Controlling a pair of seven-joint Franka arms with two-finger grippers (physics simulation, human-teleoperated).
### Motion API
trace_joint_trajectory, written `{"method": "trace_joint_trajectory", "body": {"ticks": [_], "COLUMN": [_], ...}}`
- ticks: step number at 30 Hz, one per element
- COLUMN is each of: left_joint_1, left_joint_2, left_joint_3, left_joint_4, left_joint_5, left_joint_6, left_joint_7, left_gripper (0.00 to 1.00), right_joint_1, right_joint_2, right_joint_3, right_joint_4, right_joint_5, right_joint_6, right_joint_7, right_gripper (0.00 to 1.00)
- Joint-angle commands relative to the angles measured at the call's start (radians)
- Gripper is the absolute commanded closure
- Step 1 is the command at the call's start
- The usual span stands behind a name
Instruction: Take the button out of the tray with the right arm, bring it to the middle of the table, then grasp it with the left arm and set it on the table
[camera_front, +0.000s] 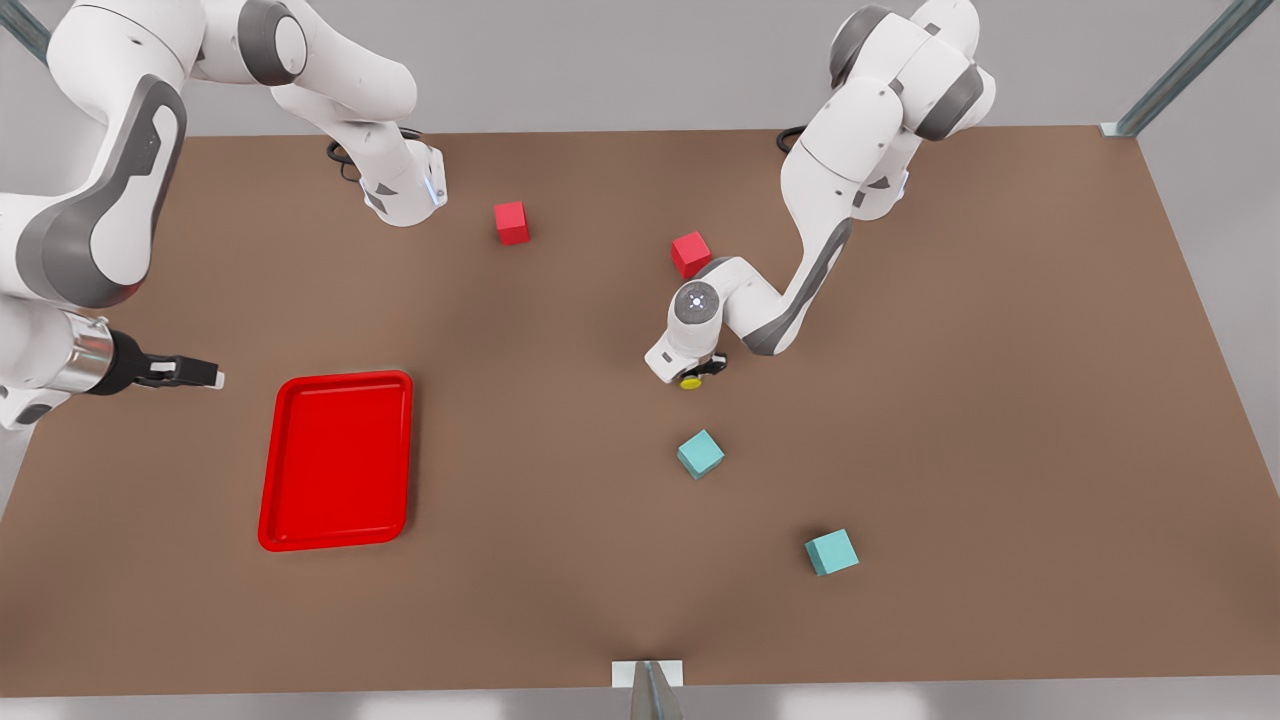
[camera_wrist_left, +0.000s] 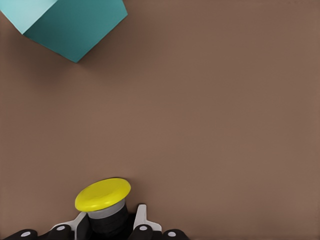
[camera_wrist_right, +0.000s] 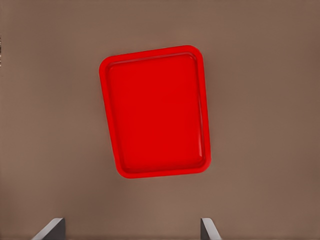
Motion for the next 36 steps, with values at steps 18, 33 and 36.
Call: {"method": "trace_joint_trajectory", "body": {"ticks": [18, 33, 36], "left_joint_1": [0.0, -0.006, -0.012], "left_joint_2": [-0.016, -0.002, -0.011], "left_joint_3": [0.008, 0.077, 0.077], "left_joint_4": [0.076, 0.214, 0.235], "left_joint_5": [-0.014, 0.347, 0.618], "left_joint_6": [-0.13, -0.299, -0.408], "left_joint_7": [0.007, -1.742, -2.046], "left_gripper": [0.59, 0.59, 0.59], "right_joint_1": [-0.031, -0.022, -0.032], "right_joint_2": [0.026, 0.028, 0.034], "right_joint_3": [0.0, 0.002, 0.002], "right_joint_4": [0.004, 0.002, 0.002], "right_joint_5": [0.077, 0.08, 0.077], "right_joint_6": [0.024, 0.032, 0.055], "right_joint_7": [-0.129, -0.131, -0.136], "right_gripper": [0.0, 0.0, 0.0]}}
